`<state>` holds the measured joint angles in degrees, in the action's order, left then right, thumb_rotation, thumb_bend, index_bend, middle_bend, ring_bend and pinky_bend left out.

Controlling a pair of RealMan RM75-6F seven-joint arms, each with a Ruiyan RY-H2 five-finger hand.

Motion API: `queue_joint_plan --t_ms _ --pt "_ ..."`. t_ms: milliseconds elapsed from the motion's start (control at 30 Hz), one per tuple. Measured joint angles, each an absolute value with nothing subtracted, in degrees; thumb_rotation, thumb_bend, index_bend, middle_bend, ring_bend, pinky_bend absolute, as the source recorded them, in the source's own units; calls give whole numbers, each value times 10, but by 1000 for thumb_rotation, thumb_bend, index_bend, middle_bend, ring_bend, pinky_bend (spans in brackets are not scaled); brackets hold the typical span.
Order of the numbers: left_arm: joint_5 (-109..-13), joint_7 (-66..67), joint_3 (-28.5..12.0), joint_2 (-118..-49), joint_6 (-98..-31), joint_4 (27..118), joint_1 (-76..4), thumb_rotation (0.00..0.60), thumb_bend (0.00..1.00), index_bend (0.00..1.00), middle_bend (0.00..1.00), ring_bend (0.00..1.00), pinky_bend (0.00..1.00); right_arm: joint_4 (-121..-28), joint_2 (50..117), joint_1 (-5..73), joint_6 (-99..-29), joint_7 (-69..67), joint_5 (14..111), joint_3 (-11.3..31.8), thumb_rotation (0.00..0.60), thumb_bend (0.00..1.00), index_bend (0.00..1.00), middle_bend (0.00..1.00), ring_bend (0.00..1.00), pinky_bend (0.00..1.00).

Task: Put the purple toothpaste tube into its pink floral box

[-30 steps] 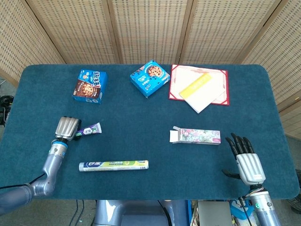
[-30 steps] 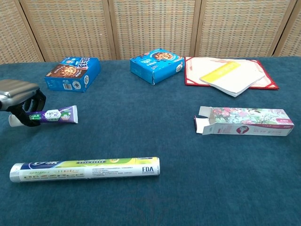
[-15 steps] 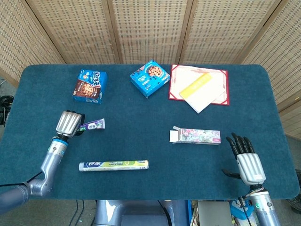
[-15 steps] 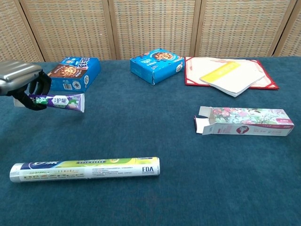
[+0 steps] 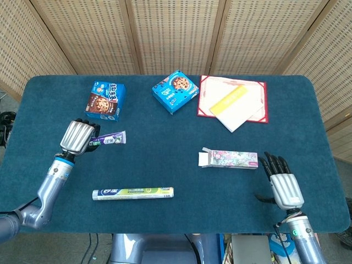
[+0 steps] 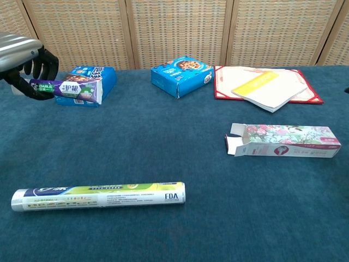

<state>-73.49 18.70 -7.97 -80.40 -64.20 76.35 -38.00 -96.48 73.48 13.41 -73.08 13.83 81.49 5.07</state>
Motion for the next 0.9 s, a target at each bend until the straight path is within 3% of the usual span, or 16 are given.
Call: queue_joint_plan --t_ms 500,900 --pt "-752 201 -80 -775 -653 812 -375 600 369 842 633 523 483 -996 739 254 -585 260 614 122 600 119 4 0 0 0" --pt "-763 196 -82 -768 -658 821 -371 600 369 842 633 523 483 -902 794 322 -532 289 511 126 600 118 72 0 0 0"
